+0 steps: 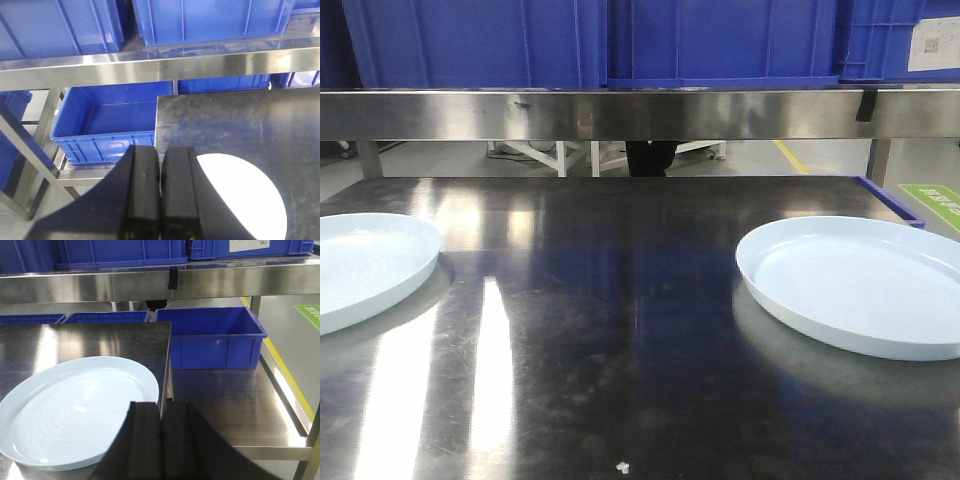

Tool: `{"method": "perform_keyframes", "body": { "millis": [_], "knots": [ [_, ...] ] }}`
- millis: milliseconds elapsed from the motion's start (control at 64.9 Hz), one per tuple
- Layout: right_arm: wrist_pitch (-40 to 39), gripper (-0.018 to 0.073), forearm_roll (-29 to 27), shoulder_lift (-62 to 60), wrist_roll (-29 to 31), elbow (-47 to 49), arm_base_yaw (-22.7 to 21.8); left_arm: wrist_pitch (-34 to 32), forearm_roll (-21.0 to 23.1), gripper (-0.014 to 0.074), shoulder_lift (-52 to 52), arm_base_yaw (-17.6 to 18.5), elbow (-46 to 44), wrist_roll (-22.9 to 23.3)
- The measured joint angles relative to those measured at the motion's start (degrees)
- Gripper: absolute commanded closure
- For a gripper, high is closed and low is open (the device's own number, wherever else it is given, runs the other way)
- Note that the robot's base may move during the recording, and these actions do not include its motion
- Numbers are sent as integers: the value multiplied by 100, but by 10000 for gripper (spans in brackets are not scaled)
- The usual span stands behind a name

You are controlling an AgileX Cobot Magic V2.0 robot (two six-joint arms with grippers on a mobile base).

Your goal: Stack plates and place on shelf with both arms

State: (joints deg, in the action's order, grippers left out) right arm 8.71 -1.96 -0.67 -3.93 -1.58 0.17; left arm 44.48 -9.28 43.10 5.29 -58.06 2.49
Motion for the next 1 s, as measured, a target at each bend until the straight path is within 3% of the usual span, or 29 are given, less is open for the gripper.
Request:
{"method": "perform_keyframes", "body": {
  "millis": [1002],
  "knots": [
    [0,544,0,0,0,0,0,-203,-72,511,28,0,0,0]
  ]
}}
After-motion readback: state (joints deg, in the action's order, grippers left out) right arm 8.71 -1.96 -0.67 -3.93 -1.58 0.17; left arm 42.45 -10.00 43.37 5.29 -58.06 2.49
